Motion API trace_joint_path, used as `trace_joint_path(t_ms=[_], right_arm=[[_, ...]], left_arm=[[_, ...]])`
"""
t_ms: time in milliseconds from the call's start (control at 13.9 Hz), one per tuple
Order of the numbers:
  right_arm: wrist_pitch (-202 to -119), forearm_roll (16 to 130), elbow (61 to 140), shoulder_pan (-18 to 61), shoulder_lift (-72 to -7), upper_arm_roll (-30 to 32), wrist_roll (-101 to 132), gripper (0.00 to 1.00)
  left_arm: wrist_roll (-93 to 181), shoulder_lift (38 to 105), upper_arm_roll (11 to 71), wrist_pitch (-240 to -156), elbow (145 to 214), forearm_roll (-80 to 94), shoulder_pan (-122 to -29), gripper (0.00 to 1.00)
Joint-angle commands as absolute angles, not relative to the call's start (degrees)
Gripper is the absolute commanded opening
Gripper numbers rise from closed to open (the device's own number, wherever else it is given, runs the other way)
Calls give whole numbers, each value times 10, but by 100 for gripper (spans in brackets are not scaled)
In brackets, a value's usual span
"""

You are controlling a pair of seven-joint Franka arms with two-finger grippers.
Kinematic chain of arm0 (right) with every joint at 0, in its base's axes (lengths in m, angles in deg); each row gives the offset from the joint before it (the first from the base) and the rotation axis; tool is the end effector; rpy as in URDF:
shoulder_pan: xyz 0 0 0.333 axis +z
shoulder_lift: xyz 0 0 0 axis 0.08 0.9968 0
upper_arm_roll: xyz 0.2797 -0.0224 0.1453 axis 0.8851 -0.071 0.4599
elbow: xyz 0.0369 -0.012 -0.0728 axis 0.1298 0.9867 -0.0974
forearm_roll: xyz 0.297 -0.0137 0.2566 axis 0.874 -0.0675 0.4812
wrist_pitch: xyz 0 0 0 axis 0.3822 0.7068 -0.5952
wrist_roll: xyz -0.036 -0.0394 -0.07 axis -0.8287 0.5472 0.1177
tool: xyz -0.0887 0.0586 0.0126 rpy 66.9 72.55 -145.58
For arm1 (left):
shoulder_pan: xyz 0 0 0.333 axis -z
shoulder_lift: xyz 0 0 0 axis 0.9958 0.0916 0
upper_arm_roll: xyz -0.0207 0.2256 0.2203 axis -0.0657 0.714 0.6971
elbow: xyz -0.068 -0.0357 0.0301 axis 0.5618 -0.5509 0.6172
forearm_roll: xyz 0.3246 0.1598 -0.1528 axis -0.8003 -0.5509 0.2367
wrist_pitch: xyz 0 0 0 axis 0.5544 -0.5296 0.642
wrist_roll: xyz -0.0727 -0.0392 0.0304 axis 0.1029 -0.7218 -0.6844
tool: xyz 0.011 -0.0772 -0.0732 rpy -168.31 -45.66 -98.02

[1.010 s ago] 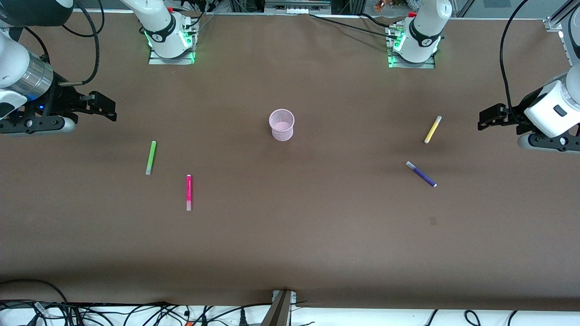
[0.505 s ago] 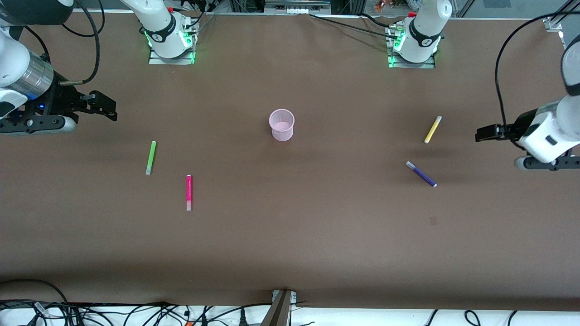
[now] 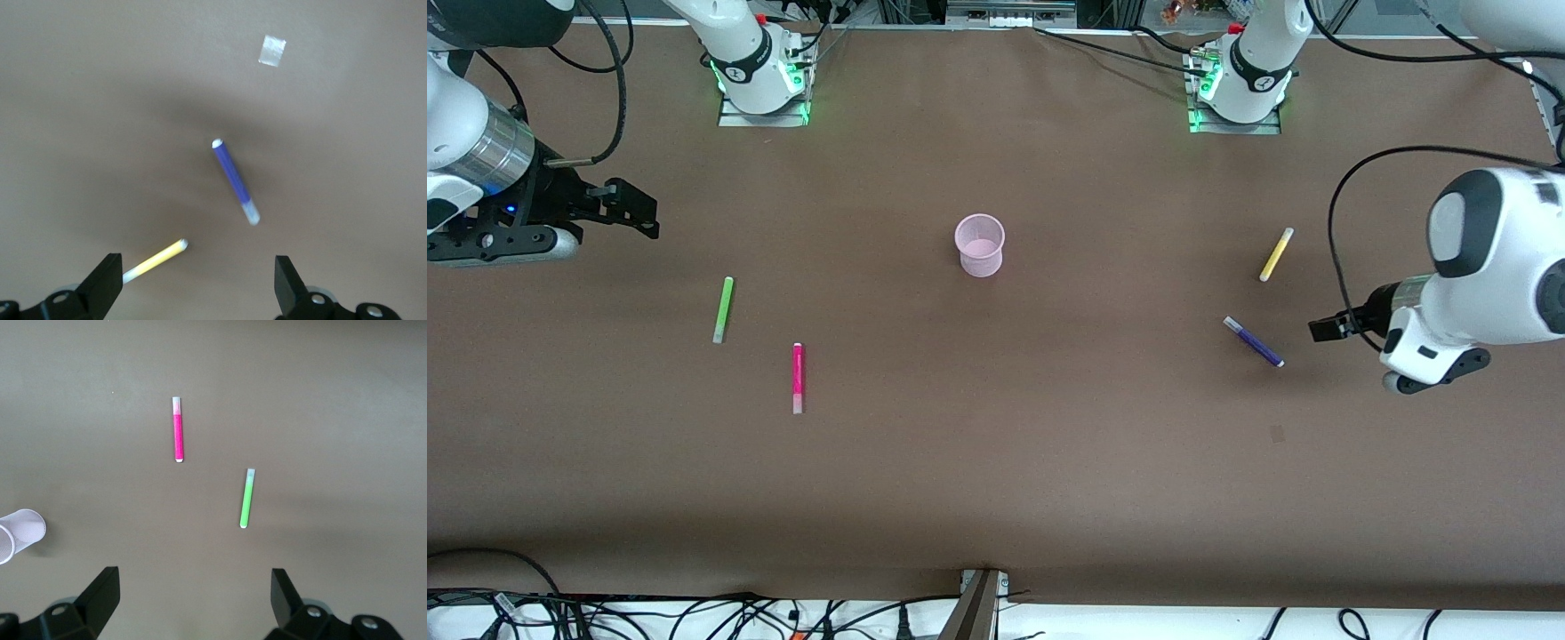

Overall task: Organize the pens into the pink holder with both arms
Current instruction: 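Reach the left gripper down to the blue pen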

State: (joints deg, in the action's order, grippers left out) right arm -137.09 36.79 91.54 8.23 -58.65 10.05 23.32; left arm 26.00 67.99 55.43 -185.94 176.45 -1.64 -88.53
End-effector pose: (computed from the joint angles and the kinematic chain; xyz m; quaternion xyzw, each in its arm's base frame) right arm 0.5721 0.0739 0.5869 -0.9989 -0.0414 0.0198 0.0041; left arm 0.6315 0.0015 0.3575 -0.9698 -0.2108 0.1219 0.0107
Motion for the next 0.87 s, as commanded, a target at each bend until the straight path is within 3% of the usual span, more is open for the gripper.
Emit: trace_joint_path(t_ms=[0, 505, 793], right_arm=[[-1373, 379, 917, 73, -595, 109, 241, 100], [-1376, 379, 917, 73, -593, 109, 241, 100], [-1376, 379, 917, 72, -593, 109, 241, 100]], left_arm=[[201, 682, 555, -1929, 1823, -9, -884, 100], [48, 719, 548, -2150, 1949, 5, -882, 100], [45, 746, 546, -2196, 1955, 6, -881, 99]])
